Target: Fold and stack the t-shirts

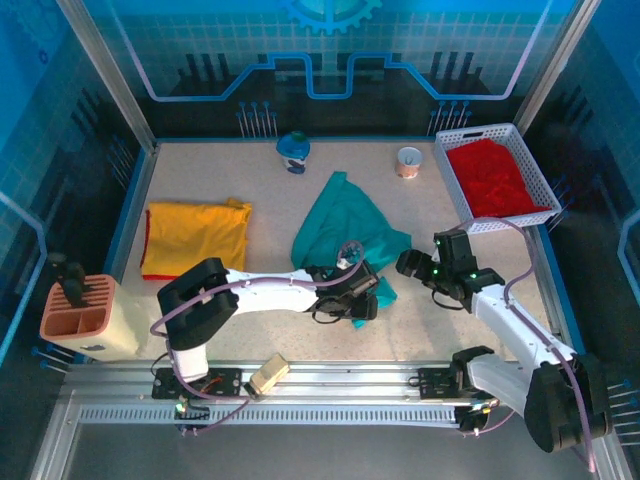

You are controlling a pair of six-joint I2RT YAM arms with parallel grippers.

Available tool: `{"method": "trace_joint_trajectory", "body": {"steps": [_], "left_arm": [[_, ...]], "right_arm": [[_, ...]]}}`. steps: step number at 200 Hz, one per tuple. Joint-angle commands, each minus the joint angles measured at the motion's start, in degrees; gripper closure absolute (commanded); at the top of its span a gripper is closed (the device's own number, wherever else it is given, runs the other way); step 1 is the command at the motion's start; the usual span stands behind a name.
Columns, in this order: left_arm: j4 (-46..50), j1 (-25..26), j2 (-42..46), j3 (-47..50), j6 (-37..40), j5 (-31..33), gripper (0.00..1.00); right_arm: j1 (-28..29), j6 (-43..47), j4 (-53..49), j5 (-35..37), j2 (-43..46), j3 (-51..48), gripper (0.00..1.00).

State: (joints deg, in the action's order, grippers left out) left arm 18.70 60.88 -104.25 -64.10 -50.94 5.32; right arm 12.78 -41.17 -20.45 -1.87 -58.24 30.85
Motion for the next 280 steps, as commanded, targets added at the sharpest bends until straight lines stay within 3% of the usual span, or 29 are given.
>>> {"method": "trace_joint_trajectory", "body": {"steps": [1,21,59,102,133,147,171,214,280], "left_arm": [[3.93,-0.55,0.36,-3.11,0.85,6.08,0.46],[4.71,-1.08,0.48,-3.66,2.59,6.89,0.59],[8.01,-1.38,2.70,-3.75,8.23,7.74,1.00],[10.07,-3.67,11.27,1.65,12.24,6.46,1.00],[5.64,-4.81,15.86,4.84,11.39,0.81,1.00],[2.41,-4.68,15.23,4.94,9.58,-2.89,0.72],[0.92,-2.96,10.45,2.35,7.11,-3.65,0.62],[2.11,-0.95,1.04,-2.87,3.62,-3.24,0.61],[4.73,-0.94,-3.45,-7.63,3.39,0.54,0.64]], "right_arm": [[-0.71,-1.15,-1.53,0.46,1.45,-0.87,0.14],[-0.70,-1.45,-0.92,0.11,1.42,-1.05,0.15],[-0.68,-1.87,0.68,-0.76,0.31,-0.93,0.15],[-0.68,-1.73,2.31,-1.47,-1.81,-0.31,0.15],[-0.56,-2.18,3.73,-2.15,-3.87,-0.41,0.15],[-0.52,-2.71,4.51,-2.18,-4.03,-0.87,0.15],[-0.56,-3.02,4.39,-1.75,-3.55,-1.05,0.15],[-0.85,-2.11,2.02,-1.28,-2.46,-0.24,0.15],[-1.43,-1.95,1.38,-1.20,-0.30,-1.48,0.15]]}}
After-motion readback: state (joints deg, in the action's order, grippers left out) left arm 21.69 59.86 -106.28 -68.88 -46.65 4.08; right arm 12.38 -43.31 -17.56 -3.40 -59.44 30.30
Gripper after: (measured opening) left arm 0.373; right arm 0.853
